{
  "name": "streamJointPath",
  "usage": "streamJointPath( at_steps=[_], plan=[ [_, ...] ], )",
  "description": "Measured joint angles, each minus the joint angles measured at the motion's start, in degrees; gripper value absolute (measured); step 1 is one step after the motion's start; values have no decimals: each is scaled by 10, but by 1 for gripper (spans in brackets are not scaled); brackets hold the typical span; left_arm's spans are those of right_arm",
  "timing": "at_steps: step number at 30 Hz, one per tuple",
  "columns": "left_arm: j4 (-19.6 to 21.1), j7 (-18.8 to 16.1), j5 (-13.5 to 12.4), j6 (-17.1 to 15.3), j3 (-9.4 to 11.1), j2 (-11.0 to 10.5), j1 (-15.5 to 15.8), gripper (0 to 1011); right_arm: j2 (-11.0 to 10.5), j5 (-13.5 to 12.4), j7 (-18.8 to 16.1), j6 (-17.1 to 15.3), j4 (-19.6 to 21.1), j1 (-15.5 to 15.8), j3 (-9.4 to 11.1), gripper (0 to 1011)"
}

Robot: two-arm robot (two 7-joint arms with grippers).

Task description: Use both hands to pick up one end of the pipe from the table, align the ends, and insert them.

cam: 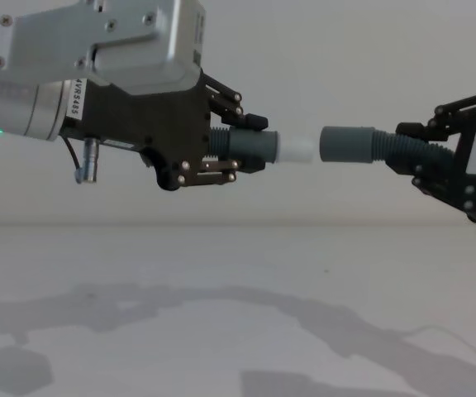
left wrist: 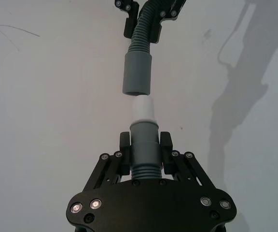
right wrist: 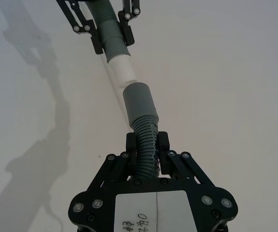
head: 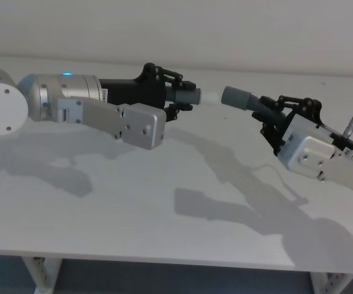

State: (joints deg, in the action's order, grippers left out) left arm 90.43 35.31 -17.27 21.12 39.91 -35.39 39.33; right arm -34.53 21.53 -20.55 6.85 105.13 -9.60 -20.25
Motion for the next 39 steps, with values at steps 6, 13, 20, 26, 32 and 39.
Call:
streamJointPath(
  at_steps=[6, 13, 20, 26, 32, 39],
  plan=[
    [0, 0, 0, 0, 0, 0, 0, 354, -6, 2, -2, 4, 7, 5, 1, 251],
    [0, 0, 0, 0, 0, 0, 0, 354, -9, 6, -3, 3, 12, 7, -1, 252],
    [0, 0, 0, 0, 0, 0, 0, 354, -5, 10, -4, -2, 13, 4, -6, 251],
    [0, 0, 0, 0, 0, 0, 0, 354, -1, 12, -4, -7, 13, 0, -9, 252],
    [0, 0, 0, 0, 0, 0, 0, 354, 1, 13, -5, -11, 12, -3, -11, 251],
    [0, 0, 0, 0, 0, 0, 0, 354, 3, 13, -5, -14, 12, -4, -13, 252]
  ],
)
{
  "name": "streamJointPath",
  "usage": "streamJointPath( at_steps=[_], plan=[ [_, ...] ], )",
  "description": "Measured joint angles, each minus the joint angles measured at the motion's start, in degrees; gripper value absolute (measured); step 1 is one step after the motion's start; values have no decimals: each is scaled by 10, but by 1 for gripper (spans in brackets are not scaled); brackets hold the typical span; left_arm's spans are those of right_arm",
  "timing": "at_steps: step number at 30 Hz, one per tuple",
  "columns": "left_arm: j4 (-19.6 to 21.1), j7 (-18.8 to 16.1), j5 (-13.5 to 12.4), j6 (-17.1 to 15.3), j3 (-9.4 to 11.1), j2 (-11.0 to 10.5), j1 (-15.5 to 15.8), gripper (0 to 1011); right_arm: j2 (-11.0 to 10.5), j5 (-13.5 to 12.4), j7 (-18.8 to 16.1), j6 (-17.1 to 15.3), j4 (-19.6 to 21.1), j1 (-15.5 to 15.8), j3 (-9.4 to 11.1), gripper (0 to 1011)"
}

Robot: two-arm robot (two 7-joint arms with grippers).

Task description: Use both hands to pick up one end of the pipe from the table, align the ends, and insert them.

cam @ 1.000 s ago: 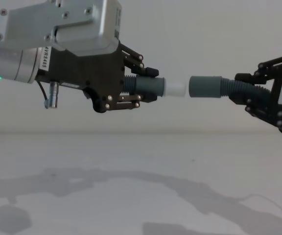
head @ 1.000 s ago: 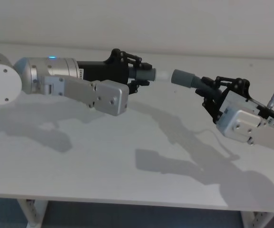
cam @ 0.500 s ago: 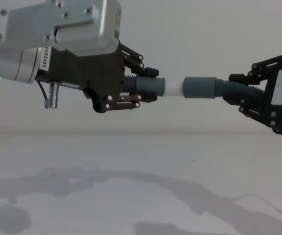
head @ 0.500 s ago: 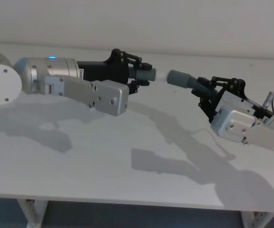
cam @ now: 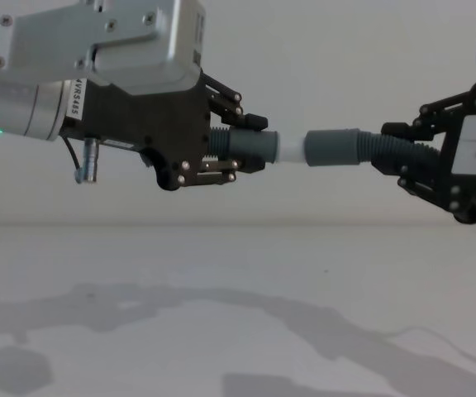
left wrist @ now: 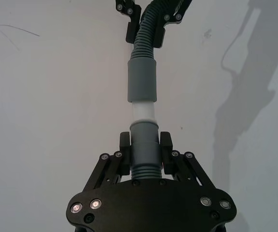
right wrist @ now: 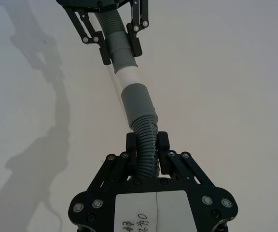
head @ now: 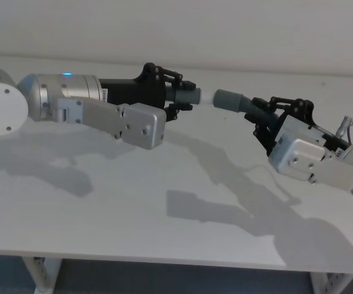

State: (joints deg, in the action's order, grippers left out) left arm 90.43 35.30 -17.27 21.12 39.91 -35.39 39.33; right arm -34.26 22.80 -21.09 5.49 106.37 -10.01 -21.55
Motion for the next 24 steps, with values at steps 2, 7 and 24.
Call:
streamJointPath(
  at_steps=[2, 7, 24],
  plan=[
    [0, 0, 0, 0, 0, 0, 0, 354, 0, 0, 0, -1, 0, 0, 0, 251],
    [0, 0, 0, 0, 0, 0, 0, 354, 1, 1, 0, -2, 0, 0, -1, 252],
    [0, 0, 0, 0, 0, 0, 0, 354, 2, 2, 0, -4, -2, -1, -3, 251]
  ],
)
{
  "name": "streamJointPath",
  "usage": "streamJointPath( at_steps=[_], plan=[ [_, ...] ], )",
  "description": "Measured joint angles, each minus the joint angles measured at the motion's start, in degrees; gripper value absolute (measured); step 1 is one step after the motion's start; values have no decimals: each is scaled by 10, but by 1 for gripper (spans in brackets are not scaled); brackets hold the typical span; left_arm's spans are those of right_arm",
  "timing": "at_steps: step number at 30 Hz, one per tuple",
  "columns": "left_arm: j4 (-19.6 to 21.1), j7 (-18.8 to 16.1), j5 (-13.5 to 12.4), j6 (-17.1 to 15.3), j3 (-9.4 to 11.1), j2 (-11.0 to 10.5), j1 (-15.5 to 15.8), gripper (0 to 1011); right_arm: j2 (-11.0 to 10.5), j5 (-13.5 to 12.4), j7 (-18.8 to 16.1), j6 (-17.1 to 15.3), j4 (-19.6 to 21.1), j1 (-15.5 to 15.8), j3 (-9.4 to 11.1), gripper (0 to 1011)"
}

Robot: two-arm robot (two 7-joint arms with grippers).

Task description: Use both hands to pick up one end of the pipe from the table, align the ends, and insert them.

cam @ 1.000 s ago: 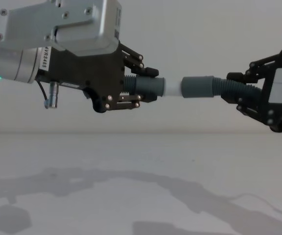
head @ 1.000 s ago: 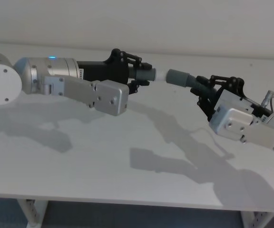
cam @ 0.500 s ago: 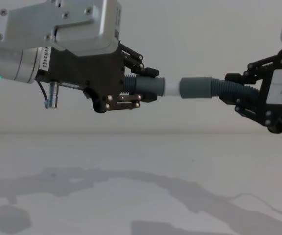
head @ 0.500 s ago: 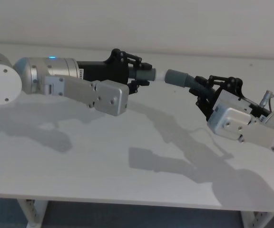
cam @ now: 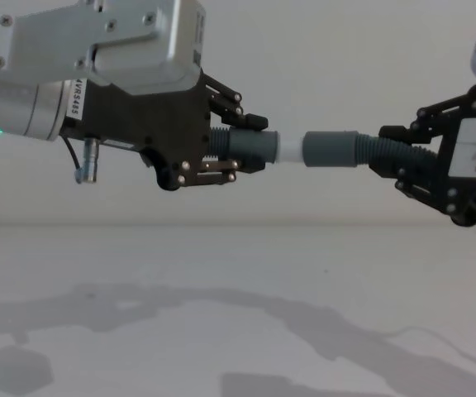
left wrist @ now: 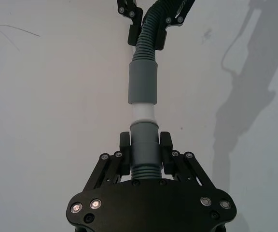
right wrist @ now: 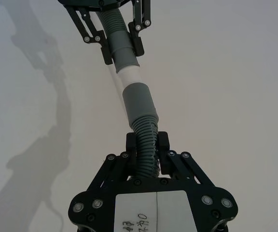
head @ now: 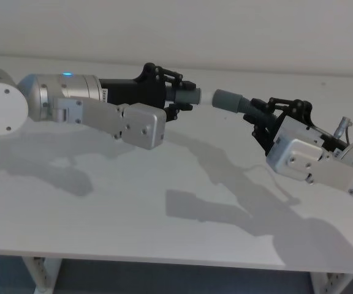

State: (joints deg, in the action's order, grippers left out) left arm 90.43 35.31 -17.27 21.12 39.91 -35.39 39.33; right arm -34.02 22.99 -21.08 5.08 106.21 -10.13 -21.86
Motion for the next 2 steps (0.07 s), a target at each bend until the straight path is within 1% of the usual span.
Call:
streamJointPath(
  at_steps=[2],
  plan=[
    [0, 0, 0, 0, 0, 0, 0, 354, 0, 0, 0, 0, 0, 0, 0, 251]
  ],
)
